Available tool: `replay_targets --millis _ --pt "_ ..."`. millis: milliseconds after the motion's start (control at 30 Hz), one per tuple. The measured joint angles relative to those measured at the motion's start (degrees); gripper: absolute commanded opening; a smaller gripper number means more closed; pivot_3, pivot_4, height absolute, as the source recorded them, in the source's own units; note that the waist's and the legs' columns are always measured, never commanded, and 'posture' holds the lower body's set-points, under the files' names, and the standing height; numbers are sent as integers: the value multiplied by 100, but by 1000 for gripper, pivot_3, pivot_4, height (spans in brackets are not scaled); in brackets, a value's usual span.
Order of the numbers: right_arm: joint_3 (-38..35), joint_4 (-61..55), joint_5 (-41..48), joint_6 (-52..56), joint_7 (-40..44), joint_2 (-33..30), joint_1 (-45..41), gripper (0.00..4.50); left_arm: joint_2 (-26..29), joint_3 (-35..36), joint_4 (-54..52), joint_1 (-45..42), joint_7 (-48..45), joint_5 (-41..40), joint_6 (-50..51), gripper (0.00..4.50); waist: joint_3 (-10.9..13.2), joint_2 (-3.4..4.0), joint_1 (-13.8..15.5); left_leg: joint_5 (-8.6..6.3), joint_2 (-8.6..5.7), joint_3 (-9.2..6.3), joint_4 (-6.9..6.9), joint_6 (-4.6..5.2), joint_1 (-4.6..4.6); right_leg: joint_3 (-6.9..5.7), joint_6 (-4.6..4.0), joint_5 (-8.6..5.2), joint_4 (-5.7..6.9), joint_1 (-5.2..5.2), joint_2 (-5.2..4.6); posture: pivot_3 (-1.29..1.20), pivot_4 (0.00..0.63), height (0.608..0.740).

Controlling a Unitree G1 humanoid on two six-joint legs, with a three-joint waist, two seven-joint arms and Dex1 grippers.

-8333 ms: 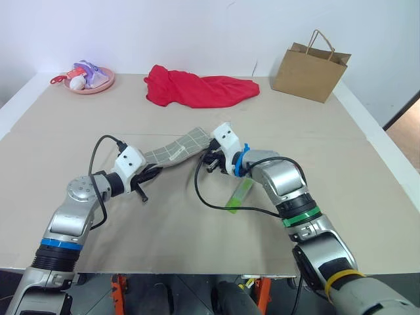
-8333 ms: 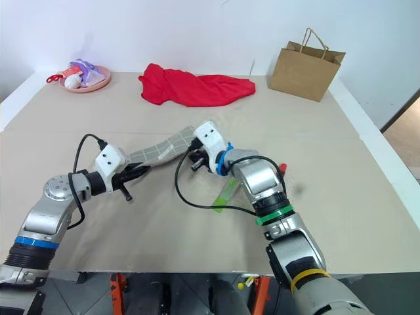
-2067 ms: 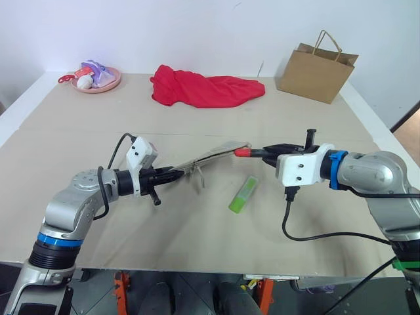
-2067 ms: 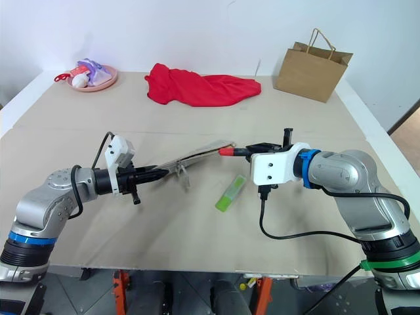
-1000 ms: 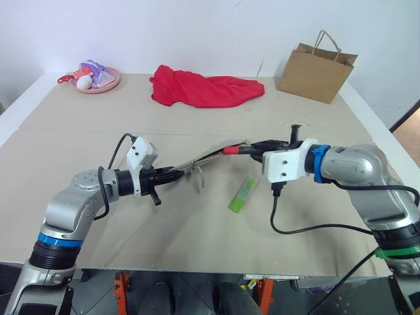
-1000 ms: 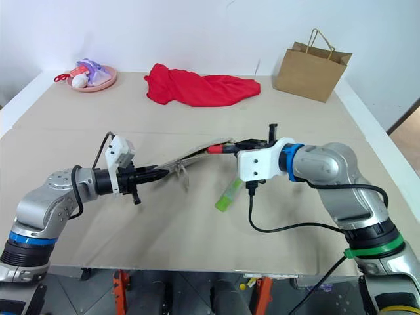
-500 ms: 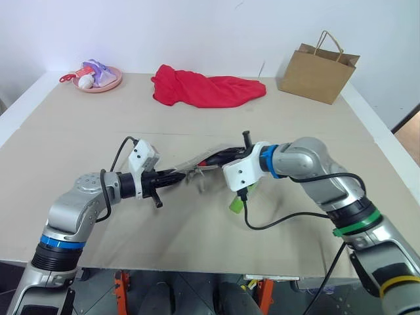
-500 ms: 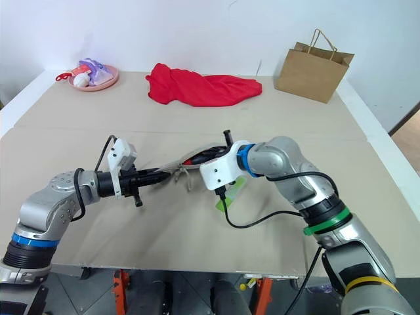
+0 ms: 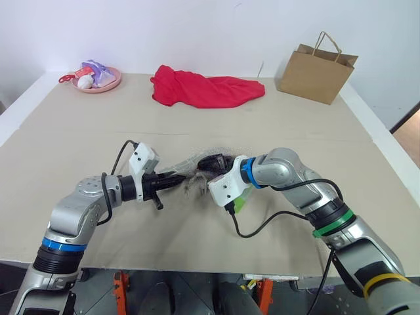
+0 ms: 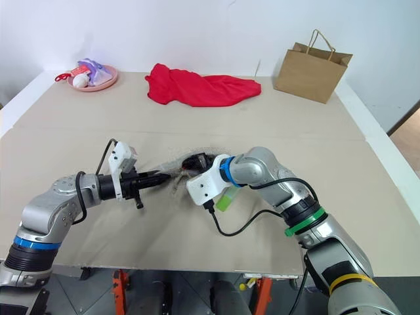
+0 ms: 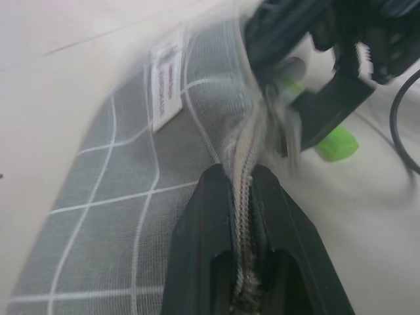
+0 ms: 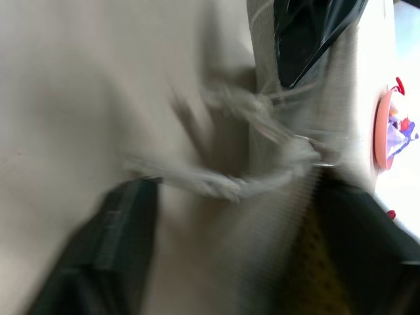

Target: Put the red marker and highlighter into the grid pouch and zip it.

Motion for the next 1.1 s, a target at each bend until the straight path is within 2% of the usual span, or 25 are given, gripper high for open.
replay_targets --millis 167,267,400,467,533,600,633,733,800,867,967,1100 --pt "-65 86 134 -37 17 -58 -1 4457 -21 -2 -10 -1 -3 -4 0 0 0 0 1 1 -1 -15 0 -2 0 -6 -1 0 0 2 -1 0 150 740" --pt "-499 -2 728 371 253 -198 -20 4457 -22 -1 -81 -1 9 -24 6 0 0 0 3 1 -2 -18 0 -2 -1 -8 -1 0 -1 3 -4 0 150 740" --pt "-1393 -902 2053 1532 778 -470 -123 4457 -25 3 -125 -2 23 -100 35 0 0 0 3 1 0 -30 -2 -1 -3 -21 -1 1 -1 6 -9 0 150 740" --pt "-1609 -1319 2480 2023 912 -557 -121 4457 -25 3 -135 -4 27 -109 55 0 0 1 1 1 2 -37 -3 -1 -3 -26 -4 2 -1 6 -8 0 150 740" --pt "-1986 -2040 3517 3305 1088 -798 106 4457 -49 -8 -160 -30 46 -123 65 0 0 1 17 1 4 -50 -3 -1 -7 -37 -8 1 -2 8 -8 0 150 740" --pt "-2608 -2705 4589 4630 1210 -1306 444 4457 -44 11 -173 -41 76 -131 70 0 0 1 72 1 -3 -63 -3 -1 -8 -54 -12 -3 -7 17 -24 0 150 740" --pt "-2866 -2886 4820 4968 1236 -1557 656 4457 -39 13 -171 -46 86 -131 73 0 0 0 87 1 -6 -63 -2 -1 -7 -56 -11 -3 -12 22 -26 0 150 740" --pt "-3238 -3248 4996 5339 1252 -2075 1706 4457 -22 38 -170 -33 134 -167 78 0 -2 -4 120 0 -13 -60 1 0 -2 -58 -1 -10 -16 37 -22 0 150 740" --pt "-3144 -3297 4819 5232 1101 -2088 2410 4457 -21 48 -168 -34 142 -181 79 0 -2 -2 99 3 -15 -54 1 4 2 -43 3 -12 -13 33 -18 0 150 740" --pt "-2970 -3243 4492 4917 1022 -2128 2643 4457 -21 45 -166 -34 140 -191 79 0 0 1 60 8 -16 -47 1 11 3 -35 11 -14 -12 29 -12 0 150 740" --pt "-2478 -2685 3735 4009 964 -2188 2723 4457 -13 42 -149 -37 124 -205 76 0 0 0 13 15 -15 -45 4 17 9 -36 38 -23 -13 33 -4 0 150 740" --pt "-1937 -1512 3096 3068 895 -1858 2239 4457 -7 21 -123 -64 92 -210 61 0 1 1 -21 31 -11 -38 0 16 14 -31 33 -13 -11 32 7 0 150 740"
